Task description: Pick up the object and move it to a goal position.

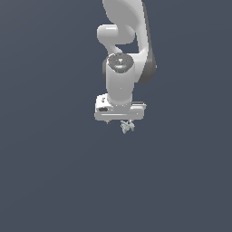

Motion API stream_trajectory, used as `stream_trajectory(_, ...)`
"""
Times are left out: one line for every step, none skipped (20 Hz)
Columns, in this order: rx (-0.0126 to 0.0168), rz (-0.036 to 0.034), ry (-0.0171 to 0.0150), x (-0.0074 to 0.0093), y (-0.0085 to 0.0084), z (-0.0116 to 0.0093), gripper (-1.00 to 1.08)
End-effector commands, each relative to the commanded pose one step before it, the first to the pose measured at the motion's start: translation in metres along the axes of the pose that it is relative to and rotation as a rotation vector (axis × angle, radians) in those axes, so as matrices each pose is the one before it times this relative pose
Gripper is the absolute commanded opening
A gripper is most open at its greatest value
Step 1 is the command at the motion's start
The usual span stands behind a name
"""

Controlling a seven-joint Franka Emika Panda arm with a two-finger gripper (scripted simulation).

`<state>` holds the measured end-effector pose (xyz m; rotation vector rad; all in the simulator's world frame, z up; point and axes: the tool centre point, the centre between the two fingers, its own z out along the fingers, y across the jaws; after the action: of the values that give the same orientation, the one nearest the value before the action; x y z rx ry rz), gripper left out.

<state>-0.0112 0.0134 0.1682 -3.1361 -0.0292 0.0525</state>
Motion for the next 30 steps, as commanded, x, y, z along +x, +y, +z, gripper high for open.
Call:
stream_trajectory(0.00000,0.00000,0.00000,0.00000,0.00001,0.00000,1.00)
stream_trajectory(-0.00010,0.00051,-0.00046,-0.00011,0.00032,0.00012,1.00)
stream_trajectory(-0.00025,0.00162,-0.00144,-0.00031,0.00104,0.00040,1.00)
stream_trajectory(-0.00041,0.00272,-0.00241,-0.00051,0.00174,0.00068,1.00)
stream_trajectory(-0.00056,0.00378,-0.00334,-0.00071,0.00241,0.00094,1.00)
stream_trajectory(-0.00070,0.00482,-0.00427,-0.00092,0.00307,0.00119,1.00)
stream_trajectory(-0.00082,0.00587,-0.00518,-0.00111,0.00372,0.00144,1.00)
stream_trajectory(-0.00078,0.00576,-0.00508,-0.00109,0.00364,0.00141,1.00)
stream_trajectory(-0.00061,0.00467,-0.00411,-0.00087,0.00294,0.00113,1.00)
stream_trajectory(-0.00045,0.00359,-0.00313,-0.00065,0.00224,0.00086,1.00)
stream_trajectory(-0.00030,0.00249,-0.00216,-0.00044,0.00154,0.00059,1.00)
stream_trajectory(-0.00015,0.00128,-0.00109,-0.00025,0.00079,0.00026,1.00)
stream_trajectory(0.00000,0.00000,0.00000,-0.00006,-0.00001,-0.00007,1.00)
stream_trajectory(0.00010,-0.00071,0.00066,0.00019,-0.00045,-0.00014,1.00)
stream_trajectory(0.00011,-0.00124,0.00092,0.00020,-0.00069,-0.00014,1.00)
stream_trajectory(-0.00006,-0.00149,0.00040,-0.00015,-0.00042,0.00028,1.00)
stream_trajectory(-0.00018,-0.00246,0.00034,-0.00038,-0.00047,0.00075,1.00)
stream_trajectory(-0.00025,-0.00385,0.00062,-0.00054,-0.00083,0.00106,1.00)
stream_trajectory(-0.00030,-0.00512,0.00095,-0.00068,-0.00115,0.00134,1.00)
stream_trajectory(-0.00035,-0.00646,0.00126,-0.00082,-0.00150,0.00161,1.00)
stream_trajectory(-0.00040,-0.00774,0.00155,-0.00098,-0.00182,0.00191,1.00)
stream_trajectory(-0.00045,-0.00904,0.00183,-0.00114,-0.00215,0.00218,1.00)
stream_trajectory(-0.00050,-0.01021,0.00206,-0.00130,-0.00242,0.00246,1.00)
stream_trajectory(-0.00054,-0.01146,0.00228,-0.00149,-0.00271,0.00275,1.00)
stream_trajectory(-0.00059,-0.01277,0.00251,-0.00169,-0.00303,0.00305,1.00)
stream_trajectory(-0.00061,-0.01404,0.00275,-0.00187,-0.00334,0.00331,1.00)
stream_trajectory(-0.00063,-0.01541,0.00303,-0.00207,-0.00370,0.00357,1.00)
stream_trajectory(-0.00064,-0.01676,0.00330,-0.00227,-0.00405,0.00382,1.00)
stream_trajectory(-0.00064,-0.01811,0.00356,-0.00249,-0.00439,0.00406,1.00)
stream_trajectory(-0.00062,-0.01951,0.00383,-0.00271,-0.00477,0.00429,1.00)
